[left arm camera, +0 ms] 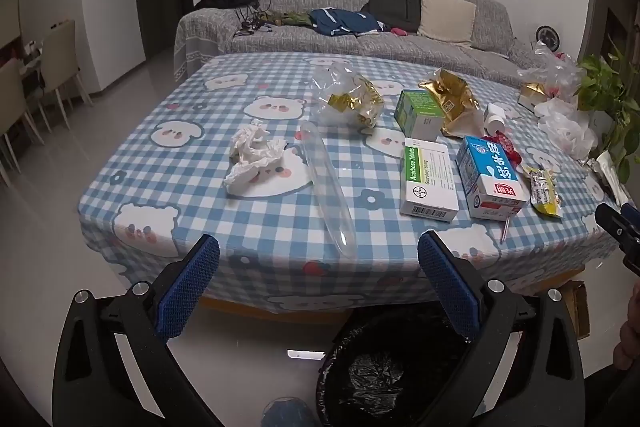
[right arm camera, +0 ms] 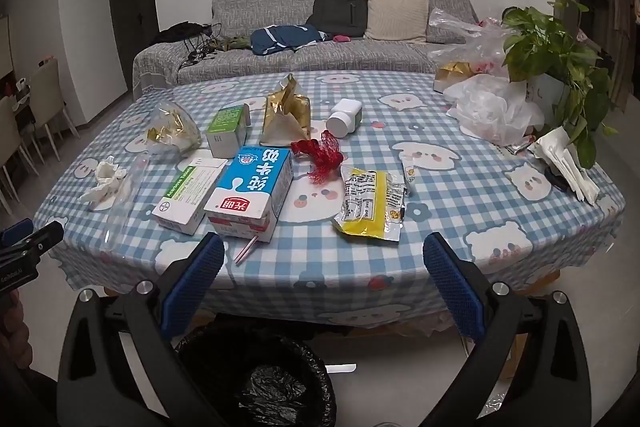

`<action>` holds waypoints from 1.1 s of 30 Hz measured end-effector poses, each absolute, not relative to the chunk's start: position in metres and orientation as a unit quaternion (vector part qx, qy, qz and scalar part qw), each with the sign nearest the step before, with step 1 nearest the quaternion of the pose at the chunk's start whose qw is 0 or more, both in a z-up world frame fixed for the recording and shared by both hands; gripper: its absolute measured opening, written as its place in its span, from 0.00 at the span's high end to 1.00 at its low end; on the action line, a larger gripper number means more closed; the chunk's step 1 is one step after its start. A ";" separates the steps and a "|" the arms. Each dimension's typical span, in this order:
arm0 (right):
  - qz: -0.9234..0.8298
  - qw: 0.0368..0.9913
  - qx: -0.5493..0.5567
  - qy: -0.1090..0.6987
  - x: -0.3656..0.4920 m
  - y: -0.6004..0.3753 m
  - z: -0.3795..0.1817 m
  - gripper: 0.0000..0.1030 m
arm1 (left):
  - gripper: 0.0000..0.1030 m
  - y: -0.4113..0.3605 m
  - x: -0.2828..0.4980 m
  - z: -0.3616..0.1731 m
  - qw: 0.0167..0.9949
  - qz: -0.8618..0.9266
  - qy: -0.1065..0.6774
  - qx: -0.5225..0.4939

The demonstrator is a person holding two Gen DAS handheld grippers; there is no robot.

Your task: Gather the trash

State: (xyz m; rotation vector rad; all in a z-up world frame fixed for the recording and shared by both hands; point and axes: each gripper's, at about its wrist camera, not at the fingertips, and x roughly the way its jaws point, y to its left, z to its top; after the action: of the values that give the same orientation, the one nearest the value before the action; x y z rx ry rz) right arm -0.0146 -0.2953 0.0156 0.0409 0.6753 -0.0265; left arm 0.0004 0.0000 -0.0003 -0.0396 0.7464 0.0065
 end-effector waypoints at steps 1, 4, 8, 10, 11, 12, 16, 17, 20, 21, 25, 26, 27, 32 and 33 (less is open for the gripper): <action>-0.014 0.943 0.019 0.331 -0.014 -0.295 0.016 0.07 | 0.06 0.000 0.001 -0.001 0.930 0.002 0.367 -0.019; -0.015 0.943 0.022 0.332 -0.013 -0.297 0.015 0.07 | 0.06 0.001 0.002 -0.001 0.928 -0.001 0.373 -0.016; -0.016 0.942 0.015 0.334 -0.014 -0.297 0.014 0.07 | 0.06 0.007 0.006 -0.001 0.925 -0.002 0.380 -0.019; -0.017 0.943 0.014 0.333 -0.015 -0.295 0.014 0.07 | 0.06 -0.003 0.004 -0.005 0.930 0.011 0.368 -0.009; -0.017 0.943 0.014 0.333 -0.015 -0.295 0.015 0.07 | 0.06 -0.003 0.004 -0.005 0.930 0.013 0.367 -0.011; -0.015 0.943 0.014 0.333 -0.013 -0.295 0.015 0.07 | 0.06 -0.003 0.005 -0.005 0.930 0.015 0.367 -0.012; -0.013 0.943 0.012 0.333 -0.012 -0.296 0.013 0.07 | 0.06 -0.004 0.006 -0.007 0.930 0.016 0.366 -0.016; -0.011 0.943 0.011 0.332 -0.014 -0.296 0.012 0.07 | 0.06 0.003 0.003 -0.005 0.931 0.018 0.364 -0.019; -0.008 0.943 0.011 0.332 -0.014 -0.295 0.012 0.07 | 0.06 0.002 0.002 -0.004 0.932 0.017 0.363 -0.017; -0.008 0.943 0.010 0.331 -0.014 -0.295 0.012 0.07 | 0.06 0.002 0.002 -0.004 0.932 0.016 0.363 -0.016; -0.008 0.943 0.010 0.333 -0.014 -0.295 0.012 0.07 | 0.06 -0.001 0.002 -0.003 0.932 0.015 0.363 -0.011; -0.008 0.943 0.009 0.333 -0.014 -0.295 0.011 0.07 | 0.06 -0.001 0.002 -0.003 0.931 0.015 0.363 -0.009; -0.008 0.943 0.010 0.333 -0.014 -0.295 0.011 0.07 | 0.06 -0.001 0.002 -0.004 0.931 0.016 0.365 -0.008; -0.008 0.943 0.010 0.333 -0.014 -0.295 0.010 0.07 | 0.06 -0.001 0.002 -0.004 0.932 0.015 0.362 -0.006; -0.008 0.943 0.010 0.333 -0.014 -0.295 0.010 0.07 | 0.06 -0.001 0.002 -0.004 0.932 0.014 0.362 -0.006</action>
State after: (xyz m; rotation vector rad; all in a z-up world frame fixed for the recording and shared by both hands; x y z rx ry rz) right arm -0.0139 -0.2950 0.0104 0.0197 0.6796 -0.0157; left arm 0.0017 -0.0014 -0.0037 -0.0126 0.7415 0.0297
